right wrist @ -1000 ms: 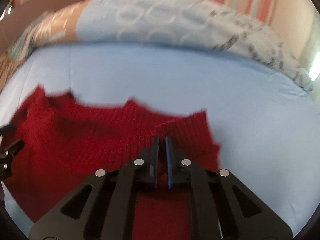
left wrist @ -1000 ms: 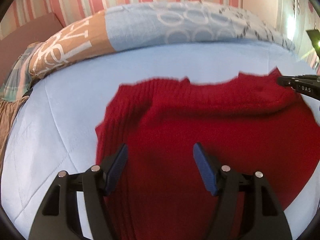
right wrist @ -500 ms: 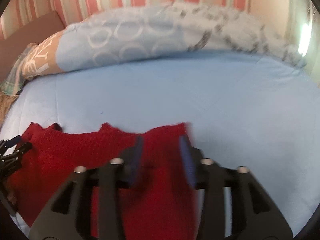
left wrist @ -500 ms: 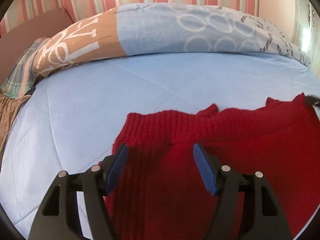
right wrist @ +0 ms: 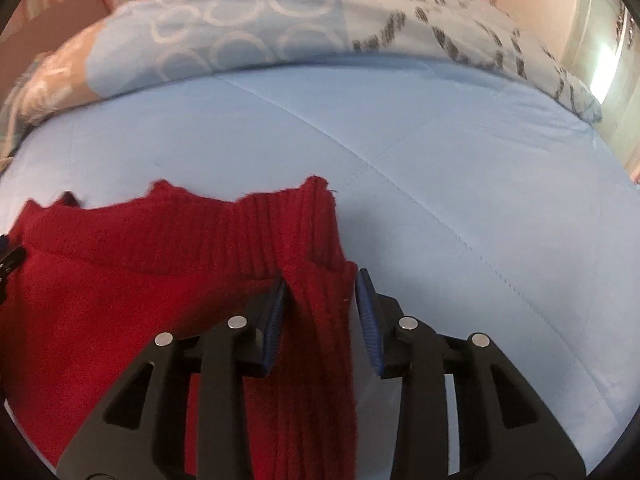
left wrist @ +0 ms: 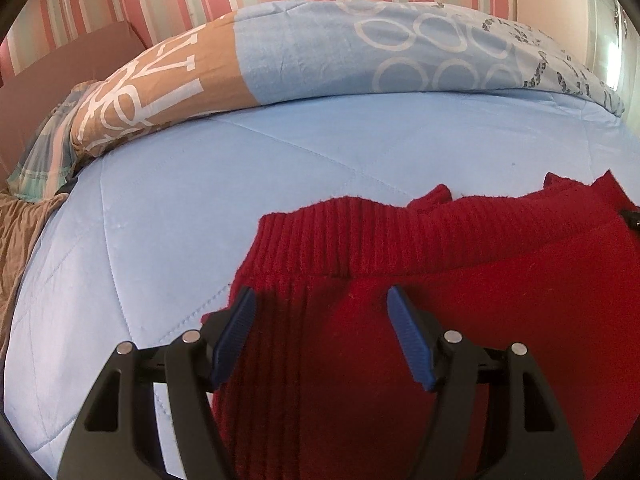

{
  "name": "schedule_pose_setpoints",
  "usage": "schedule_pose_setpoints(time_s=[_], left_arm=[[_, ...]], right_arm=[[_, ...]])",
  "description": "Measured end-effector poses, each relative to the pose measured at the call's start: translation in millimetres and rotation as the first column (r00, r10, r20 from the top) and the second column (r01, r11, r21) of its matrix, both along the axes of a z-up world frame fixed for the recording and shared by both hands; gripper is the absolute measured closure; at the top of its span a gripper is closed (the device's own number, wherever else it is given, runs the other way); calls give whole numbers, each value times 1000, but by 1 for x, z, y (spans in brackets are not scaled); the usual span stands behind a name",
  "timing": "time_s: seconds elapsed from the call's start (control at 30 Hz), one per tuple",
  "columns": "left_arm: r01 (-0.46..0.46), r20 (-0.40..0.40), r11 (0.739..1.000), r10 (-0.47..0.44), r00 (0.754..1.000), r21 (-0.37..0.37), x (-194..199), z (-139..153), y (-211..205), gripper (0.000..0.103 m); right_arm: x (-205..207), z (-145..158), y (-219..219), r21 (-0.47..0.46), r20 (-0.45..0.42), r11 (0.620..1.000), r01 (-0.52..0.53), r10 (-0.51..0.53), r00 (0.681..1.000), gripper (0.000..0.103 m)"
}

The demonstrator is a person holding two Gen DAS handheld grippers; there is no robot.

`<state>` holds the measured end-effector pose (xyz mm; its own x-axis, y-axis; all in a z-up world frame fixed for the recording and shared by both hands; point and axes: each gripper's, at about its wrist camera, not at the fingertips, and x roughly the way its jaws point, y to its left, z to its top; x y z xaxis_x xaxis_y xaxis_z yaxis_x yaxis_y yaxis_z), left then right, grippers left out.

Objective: Fold small clothes

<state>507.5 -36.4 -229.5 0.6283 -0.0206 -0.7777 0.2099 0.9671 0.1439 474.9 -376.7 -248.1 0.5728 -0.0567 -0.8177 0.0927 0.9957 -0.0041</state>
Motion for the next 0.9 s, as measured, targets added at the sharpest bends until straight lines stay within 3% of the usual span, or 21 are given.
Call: schedule_pose_setpoints(time_s=[0.1, 0.2, 0.23, 0.43, 0.73, 0.9], left_arm=[[6, 3, 1000, -6, 1000, 0, -5, 6, 1, 34], [17, -5, 1000, -17, 1000, -10, -17, 12, 6, 34], [19, -13, 1000, -19, 1000, -16, -23, 14, 8, 34], [3, -36, 1000, -4, 999, -15, -76, 21, 29, 34], [-104, -139, 994, 99, 985, -24, -145, 14, 71, 33], [-136, -184, 986, 116, 976, -100, -151, 7, 76, 33]], right_arm=[[-23, 25, 3, 37, 75, 999, -39, 36, 997, 63], [-58, 49, 11, 59, 139, 997, -48, 40, 990, 38], [-75, 54, 15, 86, 155, 994, -61, 47, 987, 35], [-129, 48, 36, 70, 79, 995, -72, 67, 995, 35], [-183, 25, 30, 156, -9, 985, 77, -76, 997, 35], [-189, 17, 13, 220, -32, 964, 149, -146, 989, 32]])
